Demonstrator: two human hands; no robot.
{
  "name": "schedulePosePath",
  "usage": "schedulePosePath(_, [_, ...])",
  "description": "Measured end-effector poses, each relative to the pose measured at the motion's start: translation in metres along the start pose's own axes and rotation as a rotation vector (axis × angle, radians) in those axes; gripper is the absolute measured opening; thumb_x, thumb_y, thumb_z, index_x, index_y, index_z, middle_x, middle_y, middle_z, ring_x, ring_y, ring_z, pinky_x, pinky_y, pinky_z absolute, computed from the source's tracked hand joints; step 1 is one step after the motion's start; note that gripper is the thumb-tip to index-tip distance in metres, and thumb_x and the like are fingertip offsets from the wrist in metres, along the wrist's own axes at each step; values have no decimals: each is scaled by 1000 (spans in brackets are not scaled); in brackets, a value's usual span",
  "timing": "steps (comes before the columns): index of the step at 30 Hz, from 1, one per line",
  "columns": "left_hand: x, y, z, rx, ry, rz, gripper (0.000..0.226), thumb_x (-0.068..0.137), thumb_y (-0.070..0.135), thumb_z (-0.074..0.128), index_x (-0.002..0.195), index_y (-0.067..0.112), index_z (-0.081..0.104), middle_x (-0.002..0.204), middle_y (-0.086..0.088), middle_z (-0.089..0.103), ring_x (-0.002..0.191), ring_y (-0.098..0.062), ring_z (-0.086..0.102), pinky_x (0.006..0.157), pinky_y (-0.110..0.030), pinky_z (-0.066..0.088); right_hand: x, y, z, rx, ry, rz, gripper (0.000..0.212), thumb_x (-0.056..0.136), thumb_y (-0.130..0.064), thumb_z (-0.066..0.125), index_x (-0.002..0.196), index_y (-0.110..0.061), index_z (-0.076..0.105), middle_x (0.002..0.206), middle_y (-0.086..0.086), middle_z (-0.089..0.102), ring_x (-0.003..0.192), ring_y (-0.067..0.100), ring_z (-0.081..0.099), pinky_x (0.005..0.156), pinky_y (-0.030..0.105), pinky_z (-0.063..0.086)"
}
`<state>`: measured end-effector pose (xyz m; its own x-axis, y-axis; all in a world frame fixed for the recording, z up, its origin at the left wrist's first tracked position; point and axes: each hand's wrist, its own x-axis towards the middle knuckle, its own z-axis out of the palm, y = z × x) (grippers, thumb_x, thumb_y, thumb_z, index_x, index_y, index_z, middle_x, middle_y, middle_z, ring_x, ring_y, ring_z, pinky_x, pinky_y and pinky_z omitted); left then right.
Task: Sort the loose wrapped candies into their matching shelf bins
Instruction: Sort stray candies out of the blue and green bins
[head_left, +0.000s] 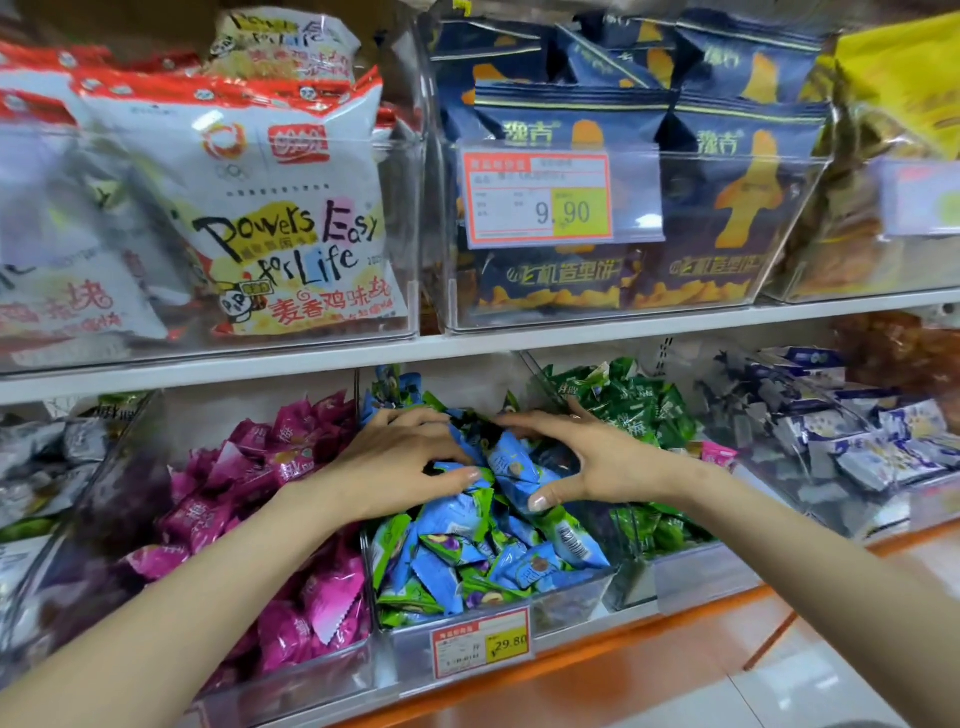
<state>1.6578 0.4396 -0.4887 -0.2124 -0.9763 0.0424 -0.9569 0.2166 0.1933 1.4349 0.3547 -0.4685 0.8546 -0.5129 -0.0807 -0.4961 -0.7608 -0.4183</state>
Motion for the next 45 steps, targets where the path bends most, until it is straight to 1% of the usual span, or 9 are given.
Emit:
schedulePosePath(3, [0, 0, -1, -2, -31, -7, 55, 80, 69, 27, 117, 42, 57, 134, 23, 44, 137, 1, 15, 105, -28, 7, -4, -1, 1, 75, 36, 5, 70, 76, -51, 67, 135, -52, 30, 148, -19, 33, 137, 1, 27, 119, 38, 2])
schedulePosePath(7, [1, 0, 0, -30, -35, -11, 72, 65, 78, 16, 118, 45, 52, 141, 17, 39, 138, -2, 15, 104, -27, 9, -8, -15, 9, -10, 183, -34, 70, 74, -73, 46, 136, -50, 24, 147, -15, 38, 132, -2, 32, 117, 37, -10])
schedulePosePath(11, [1, 2, -2, -119, -31, -76, 69, 62, 79, 31, 118, 39, 37, 126, 18, 47, 121, -12, 36, 95, -27, 25, -13, -33, 28, -23, 94, -71, 71, 86, -62, 48, 146, -43, 17, 154, -4, 23, 140, 12, 22, 113, 31, 16])
schedulePosePath(18, [3, 7, -8, -214, -20, -25, 93, 68, 71, 61, 139, 35, 12, 137, 12, 28, 124, -4, 41, 101, -33, 37, -11, -38, 37, 133, 56, -35, 72, 85, -61, 46, 144, -50, 7, 157, -7, 12, 143, 9, 12, 110, 25, 18])
schedulePosePath(24, [9, 10, -5, -298, -47, -45, 93, 74, 53, 70, 142, 30, 11, 144, 9, 27, 122, -3, 44, 99, -27, 41, -2, -34, 43, -231, 103, -6, 81, 70, -79, 16, 145, -47, 15, 155, 2, 23, 143, 22, 16, 116, 54, -1])
schedulePosePath(31, [15, 7, -26, -487, -95, -118, 73, 79, 64, 54, 136, 25, 33, 135, 11, 35, 125, -3, 37, 102, -23, 34, 5, -35, 51, -117, 80, 0, 54, 93, -58, 38, 143, -39, 30, 145, 3, 38, 129, 25, 40, 108, 44, 24])
schedulePosePath(37, [78, 9, -17, -236, -52, -60, 32, 98, 27, 44, 119, 6, 55, 117, -7, 55, 111, -20, 52, 83, -19, 34, -9, -35, 27, -64, 171, -62, 52, 92, -57, 39, 142, -41, 33, 146, -3, 39, 132, 18, 35, 108, 31, 26])
schedulePosePath(42, [124, 0, 7, 29, -261, -34, 35, 91, 23, 56, 124, 14, 48, 125, -9, 53, 115, -26, 52, 92, -36, 43, -21, -6, -2, 40, 434, -7, 50, 87, -61, 43, 126, -33, 57, 127, -11, 60, 115, 8, 53, 96, 26, 42])
schedulePosePath(45, [132, -5, 10, 58, -323, -11, 57, 88, 21, 63, 137, 13, 36, 139, -8, 39, 126, -24, 40, 95, -28, 34, -25, 20, -4, 275, 455, 62, 42, 83, -53, 48, 116, -32, 64, 117, -17, 64, 109, -2, 57, 96, 22, 43])
